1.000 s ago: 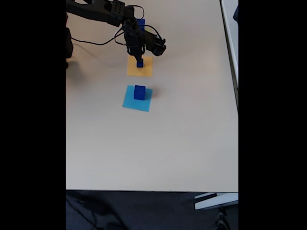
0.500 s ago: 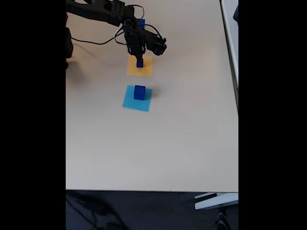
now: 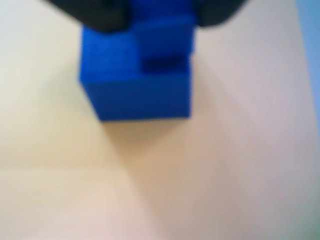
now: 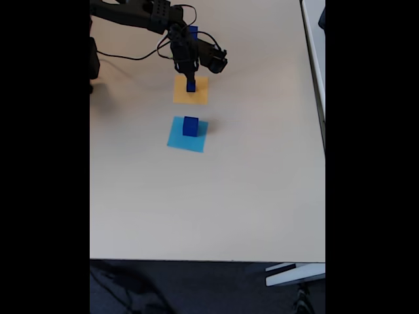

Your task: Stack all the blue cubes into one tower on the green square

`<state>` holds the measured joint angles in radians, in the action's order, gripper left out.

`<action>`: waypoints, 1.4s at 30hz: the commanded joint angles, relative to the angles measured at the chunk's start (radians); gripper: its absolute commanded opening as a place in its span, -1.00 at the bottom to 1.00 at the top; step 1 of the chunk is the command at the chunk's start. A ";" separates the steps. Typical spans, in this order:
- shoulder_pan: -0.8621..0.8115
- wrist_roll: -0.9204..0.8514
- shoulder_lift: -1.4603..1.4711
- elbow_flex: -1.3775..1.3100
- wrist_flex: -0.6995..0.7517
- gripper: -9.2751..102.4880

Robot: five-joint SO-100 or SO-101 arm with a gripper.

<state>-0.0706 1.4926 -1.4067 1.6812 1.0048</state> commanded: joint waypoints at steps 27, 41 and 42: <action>-0.017 -0.002 -0.064 0.002 -0.015 -0.84; -0.009 -0.018 -0.064 0.002 -0.028 -0.57; -0.009 -0.018 -0.064 0.002 -0.028 -0.56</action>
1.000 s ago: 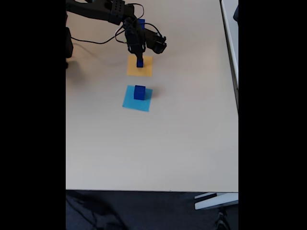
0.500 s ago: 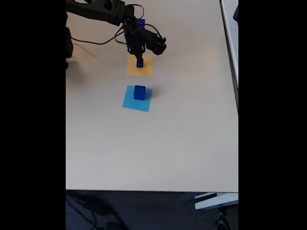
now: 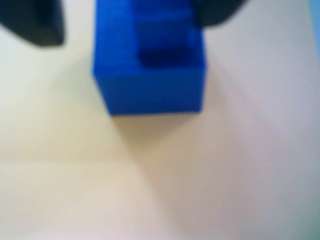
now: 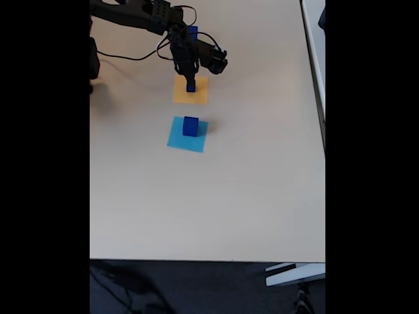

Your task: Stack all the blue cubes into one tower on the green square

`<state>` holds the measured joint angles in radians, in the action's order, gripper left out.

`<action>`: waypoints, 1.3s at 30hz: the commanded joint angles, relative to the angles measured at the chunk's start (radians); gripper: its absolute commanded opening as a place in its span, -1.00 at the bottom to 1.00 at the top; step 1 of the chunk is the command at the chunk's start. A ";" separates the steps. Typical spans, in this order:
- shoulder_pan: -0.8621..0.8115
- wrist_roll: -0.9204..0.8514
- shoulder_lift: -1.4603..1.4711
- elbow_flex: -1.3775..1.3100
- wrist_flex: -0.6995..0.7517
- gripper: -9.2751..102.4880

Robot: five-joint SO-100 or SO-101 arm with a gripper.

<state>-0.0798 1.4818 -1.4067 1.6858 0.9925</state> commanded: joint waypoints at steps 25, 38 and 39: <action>0.385 0.479 0.141 -0.762 0.298 -0.71; 0.584 0.841 0.310 -0.905 0.365 -0.84; 0.589 0.848 0.314 -0.905 0.367 -0.84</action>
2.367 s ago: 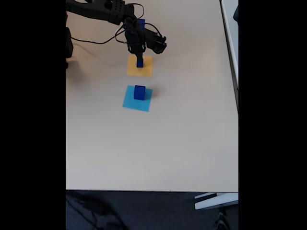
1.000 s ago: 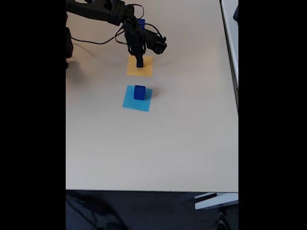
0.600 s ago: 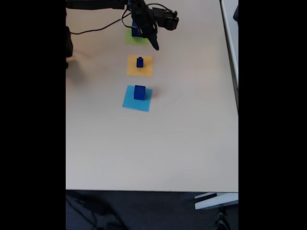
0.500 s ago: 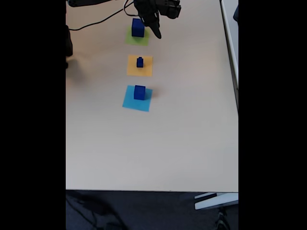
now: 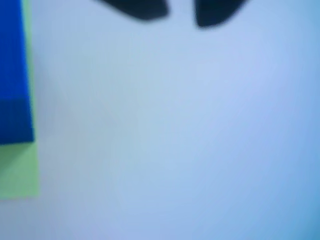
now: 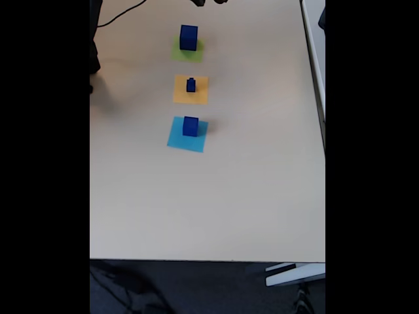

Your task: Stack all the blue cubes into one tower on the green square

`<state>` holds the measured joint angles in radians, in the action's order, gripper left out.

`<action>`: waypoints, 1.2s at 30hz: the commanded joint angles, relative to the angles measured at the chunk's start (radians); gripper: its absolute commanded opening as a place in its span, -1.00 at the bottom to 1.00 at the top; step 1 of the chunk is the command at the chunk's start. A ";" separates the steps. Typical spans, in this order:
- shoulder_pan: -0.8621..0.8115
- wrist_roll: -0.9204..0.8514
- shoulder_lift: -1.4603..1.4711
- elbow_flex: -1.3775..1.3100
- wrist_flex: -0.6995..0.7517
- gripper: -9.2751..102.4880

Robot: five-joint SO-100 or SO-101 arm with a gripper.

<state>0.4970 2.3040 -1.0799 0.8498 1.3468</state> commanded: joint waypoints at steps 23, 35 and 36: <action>0.020 0.038 0.086 0.014 -0.057 -0.84; -0.005 -0.002 0.046 0.127 -0.114 -0.84; -0.006 -0.005 0.037 0.147 -0.124 -0.84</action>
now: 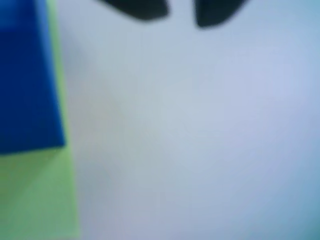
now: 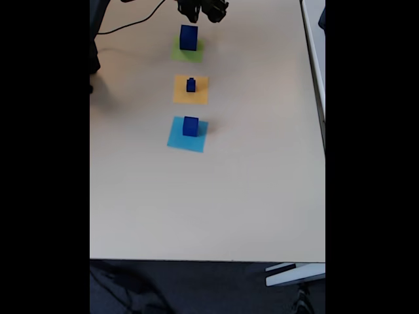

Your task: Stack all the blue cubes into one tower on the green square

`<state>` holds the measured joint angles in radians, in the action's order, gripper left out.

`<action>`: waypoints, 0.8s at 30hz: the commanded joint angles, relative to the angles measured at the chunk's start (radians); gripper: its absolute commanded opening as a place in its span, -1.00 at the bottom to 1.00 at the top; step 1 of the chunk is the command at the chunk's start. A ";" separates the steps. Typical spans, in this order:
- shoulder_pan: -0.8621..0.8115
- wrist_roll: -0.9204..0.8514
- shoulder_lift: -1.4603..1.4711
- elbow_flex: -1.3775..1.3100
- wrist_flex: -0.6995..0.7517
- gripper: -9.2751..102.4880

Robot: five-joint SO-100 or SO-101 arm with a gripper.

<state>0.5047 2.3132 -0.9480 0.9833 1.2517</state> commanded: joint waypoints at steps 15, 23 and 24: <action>-0.037 -0.127 -0.138 -0.037 -0.034 -0.84; -0.080 -0.367 -0.147 -0.235 -0.046 -0.84; -0.091 -0.393 -0.158 -0.236 -0.051 -0.84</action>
<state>0.4479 1.9942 -0.9817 0.8345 1.2118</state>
